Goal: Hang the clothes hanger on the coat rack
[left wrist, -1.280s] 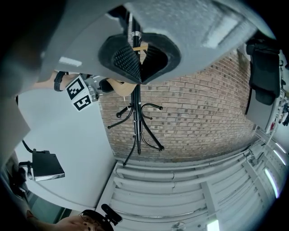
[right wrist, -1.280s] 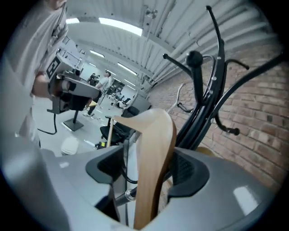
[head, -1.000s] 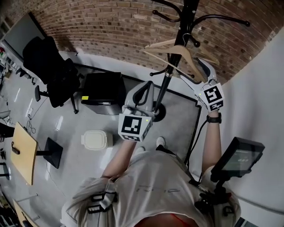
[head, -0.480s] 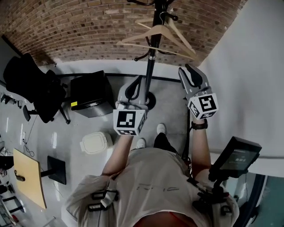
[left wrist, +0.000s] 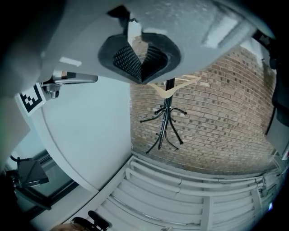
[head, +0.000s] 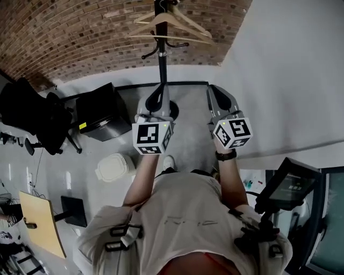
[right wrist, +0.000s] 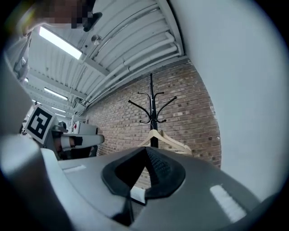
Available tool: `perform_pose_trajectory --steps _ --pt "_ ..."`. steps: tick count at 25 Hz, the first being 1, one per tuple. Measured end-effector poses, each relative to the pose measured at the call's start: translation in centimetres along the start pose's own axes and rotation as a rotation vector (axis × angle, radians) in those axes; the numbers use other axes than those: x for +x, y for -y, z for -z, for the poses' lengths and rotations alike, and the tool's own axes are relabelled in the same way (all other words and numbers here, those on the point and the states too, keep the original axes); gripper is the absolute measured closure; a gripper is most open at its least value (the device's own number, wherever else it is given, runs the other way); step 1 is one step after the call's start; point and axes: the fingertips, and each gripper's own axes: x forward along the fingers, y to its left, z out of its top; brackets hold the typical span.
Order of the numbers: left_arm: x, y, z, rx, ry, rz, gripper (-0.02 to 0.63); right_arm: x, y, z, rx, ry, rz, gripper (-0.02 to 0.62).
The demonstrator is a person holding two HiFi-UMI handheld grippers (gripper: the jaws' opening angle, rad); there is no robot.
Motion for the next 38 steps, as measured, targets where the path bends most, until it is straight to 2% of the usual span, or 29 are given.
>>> perform_pose_trajectory --steps 5,9,11,13,18,22,26,31,38 --pt "-4.5 6.5 -0.6 0.013 0.006 0.012 0.607 -7.0 -2.5 0.0 -0.031 -0.014 -0.021 0.594" --pt "-8.7 13.1 2.5 -0.034 -0.06 0.0 0.607 -14.0 -4.3 3.0 0.032 -0.091 -0.078 0.594" --pt "-10.3 16.0 3.7 -0.03 -0.08 0.006 0.607 -16.6 -4.4 4.0 0.044 -0.112 -0.085 0.593" --pt "-12.0 17.2 3.6 -0.014 -0.087 0.005 0.607 -18.1 -5.0 3.9 0.048 -0.113 -0.09 0.592" --pt "-15.6 15.9 1.2 0.006 -0.066 -0.024 0.607 -19.6 -7.3 1.3 0.016 -0.069 -0.081 0.592" --pt "-16.3 15.2 -0.5 0.032 -0.045 0.024 0.607 -19.1 -8.6 -0.6 0.012 -0.022 -0.041 0.592" --pt "-17.3 14.3 -1.7 0.046 -0.02 0.054 0.606 -18.5 -11.3 -1.3 -0.003 0.002 -0.039 0.593" --pt "-18.4 12.6 -2.1 -0.006 -0.008 0.042 0.607 -18.0 -14.2 -0.7 -0.022 -0.015 -0.07 0.592" --pt "-17.9 11.0 -3.5 0.006 0.028 0.047 0.607 -16.6 -14.7 -2.1 -0.046 0.008 -0.059 0.592"
